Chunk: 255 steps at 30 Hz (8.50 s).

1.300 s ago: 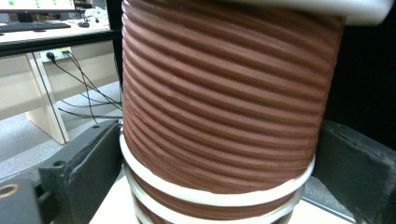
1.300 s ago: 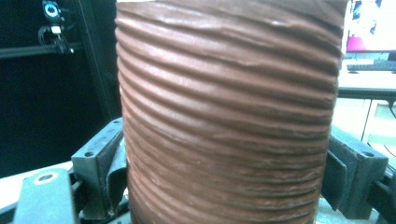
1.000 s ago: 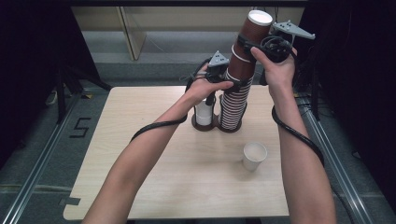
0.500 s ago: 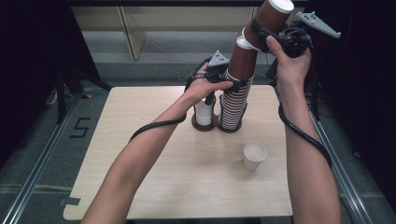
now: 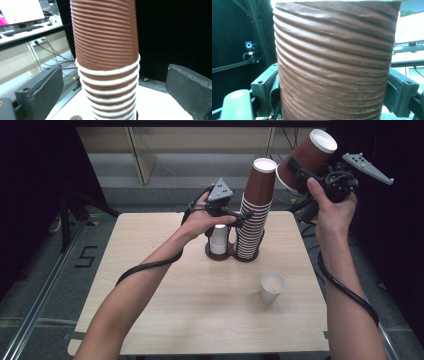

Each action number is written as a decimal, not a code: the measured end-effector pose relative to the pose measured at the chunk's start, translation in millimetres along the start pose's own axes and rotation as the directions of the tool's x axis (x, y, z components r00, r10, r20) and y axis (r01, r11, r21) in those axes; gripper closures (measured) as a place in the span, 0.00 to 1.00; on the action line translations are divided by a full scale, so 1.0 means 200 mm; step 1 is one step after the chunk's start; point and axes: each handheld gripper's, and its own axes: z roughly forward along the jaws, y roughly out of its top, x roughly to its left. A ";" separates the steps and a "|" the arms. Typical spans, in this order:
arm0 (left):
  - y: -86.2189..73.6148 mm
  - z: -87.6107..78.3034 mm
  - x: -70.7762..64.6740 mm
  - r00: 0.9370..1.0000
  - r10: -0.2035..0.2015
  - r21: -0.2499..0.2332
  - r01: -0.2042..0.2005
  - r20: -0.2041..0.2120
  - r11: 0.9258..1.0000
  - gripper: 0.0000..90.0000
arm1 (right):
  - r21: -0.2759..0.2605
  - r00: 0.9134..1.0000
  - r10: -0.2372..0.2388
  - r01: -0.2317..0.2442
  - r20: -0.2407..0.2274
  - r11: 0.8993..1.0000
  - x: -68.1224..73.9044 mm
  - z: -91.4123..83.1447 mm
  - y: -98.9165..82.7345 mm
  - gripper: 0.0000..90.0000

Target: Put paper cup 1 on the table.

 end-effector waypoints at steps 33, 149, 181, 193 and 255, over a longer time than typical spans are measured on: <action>-0.55 -0.68 -0.30 0.995 0.094 0.080 -0.093 -0.018 0.993 0.01 | 0.272 0.971 0.213 -0.177 -0.111 0.946 0.30 -0.25 -0.84 0.18; -0.78 -0.52 -0.43 0.980 -0.128 0.159 0.104 0.151 0.982 0.10 | 0.458 0.863 0.503 -0.426 -0.053 0.780 0.52 -0.21 -1.39 0.16; -0.76 -0.57 -0.42 0.988 -0.082 0.170 0.059 0.132 0.984 0.16 | 0.480 0.876 0.477 -0.389 -0.070 0.786 0.55 -0.22 -1.36 0.00; -0.75 -0.64 -0.36 0.994 -0.027 0.225 0.002 0.109 0.974 0.16 | 0.494 0.917 0.379 -0.272 -0.128 0.826 0.51 -0.27 -1.33 0.00; -0.68 -0.74 -0.33 0.915 0.226 0.523 -0.380 0.335 0.763 0.16 | 0.612 0.825 -0.154 0.514 -0.543 0.601 0.51 -0.27 -1.38 0.09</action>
